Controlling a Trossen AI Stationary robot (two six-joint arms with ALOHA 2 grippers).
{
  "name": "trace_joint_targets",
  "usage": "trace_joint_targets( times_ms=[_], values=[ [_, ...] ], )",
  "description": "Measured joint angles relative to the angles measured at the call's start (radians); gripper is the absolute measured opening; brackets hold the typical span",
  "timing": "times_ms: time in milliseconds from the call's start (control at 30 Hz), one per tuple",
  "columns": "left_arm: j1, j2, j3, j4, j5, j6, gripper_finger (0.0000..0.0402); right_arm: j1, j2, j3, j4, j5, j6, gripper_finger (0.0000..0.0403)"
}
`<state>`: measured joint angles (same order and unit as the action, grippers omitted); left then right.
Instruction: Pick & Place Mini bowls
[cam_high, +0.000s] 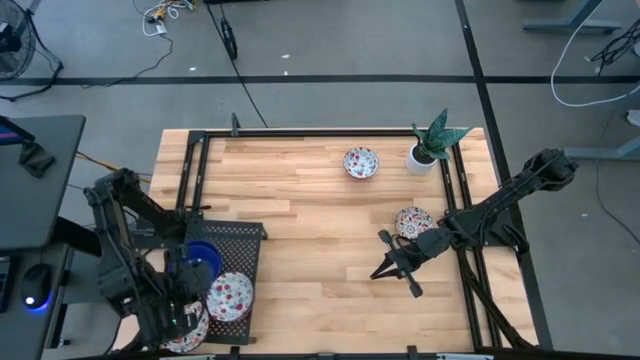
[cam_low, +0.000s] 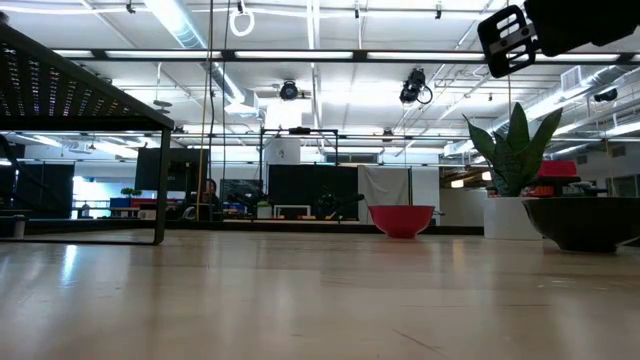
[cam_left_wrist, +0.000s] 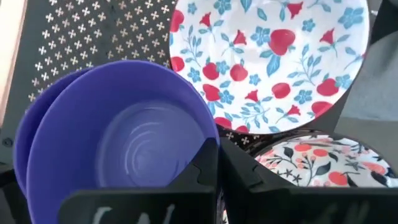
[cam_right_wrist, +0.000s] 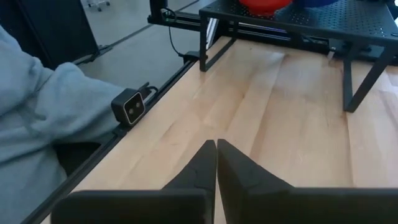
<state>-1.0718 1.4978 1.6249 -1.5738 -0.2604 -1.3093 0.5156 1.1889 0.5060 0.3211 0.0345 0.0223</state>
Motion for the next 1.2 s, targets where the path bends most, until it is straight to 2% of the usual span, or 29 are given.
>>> trace_joint_targets(
  times_ms=[767, 967, 1200],
  values=[
    [-0.013, -0.04, -0.017, 0.003, -0.133, 0.091, 0.0004, -0.003, 0.0, 0.0, 0.032, 0.001, 0.02, 0.0017],
    [-0.061, -0.04, -0.061, 0.002, -0.125, 0.028, 0.0004, -0.004, 0.0, 0.0, 0.032, 0.0, 0.025, 0.0017],
    [-0.093, -0.04, -0.062, 0.003, -0.177, -0.004, 0.0004, -0.004, 0.0, 0.0, 0.037, 0.001, 0.025, 0.0017]
  ],
)
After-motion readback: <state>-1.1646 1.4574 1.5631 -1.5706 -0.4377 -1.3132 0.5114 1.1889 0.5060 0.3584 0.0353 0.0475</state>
